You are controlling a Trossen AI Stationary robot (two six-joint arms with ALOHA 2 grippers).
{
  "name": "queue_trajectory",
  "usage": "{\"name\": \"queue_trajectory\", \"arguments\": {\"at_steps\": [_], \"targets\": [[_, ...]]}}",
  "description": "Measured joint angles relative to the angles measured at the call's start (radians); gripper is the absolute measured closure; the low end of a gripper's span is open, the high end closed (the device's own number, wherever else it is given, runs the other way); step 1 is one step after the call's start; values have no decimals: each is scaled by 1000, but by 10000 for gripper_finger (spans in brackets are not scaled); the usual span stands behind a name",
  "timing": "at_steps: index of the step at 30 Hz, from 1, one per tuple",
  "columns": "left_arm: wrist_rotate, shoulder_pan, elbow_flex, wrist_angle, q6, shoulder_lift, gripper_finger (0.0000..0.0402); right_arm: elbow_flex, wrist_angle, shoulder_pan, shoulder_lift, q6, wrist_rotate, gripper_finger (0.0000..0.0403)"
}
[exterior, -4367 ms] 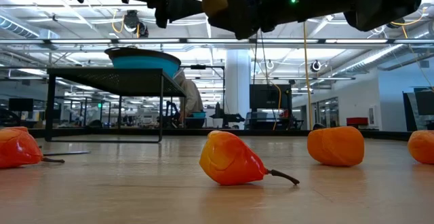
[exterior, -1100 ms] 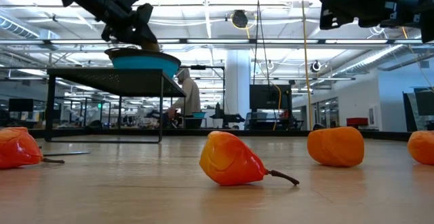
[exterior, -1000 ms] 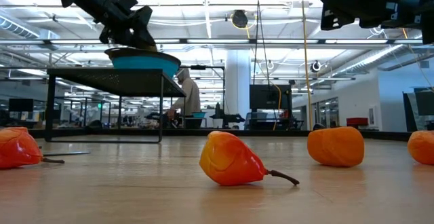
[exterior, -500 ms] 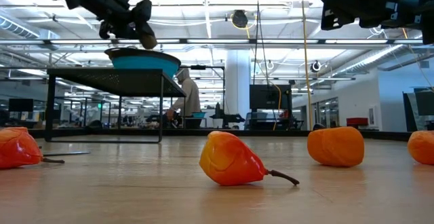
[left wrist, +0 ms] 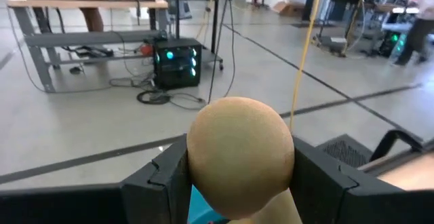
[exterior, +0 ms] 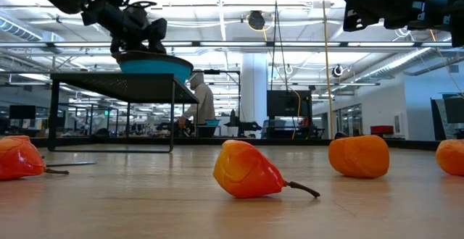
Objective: Pick & Place Fruit
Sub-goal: Put the kiwi into the blue strainer bowl on the shelf
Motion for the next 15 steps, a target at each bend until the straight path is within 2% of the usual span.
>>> {"name": "queue_trajectory", "arguments": {"at_steps": [15], "targets": [[1, 5, 0, -73, 6, 19, 211, 0, 0, 0, 0, 0, 0, 403]]}}
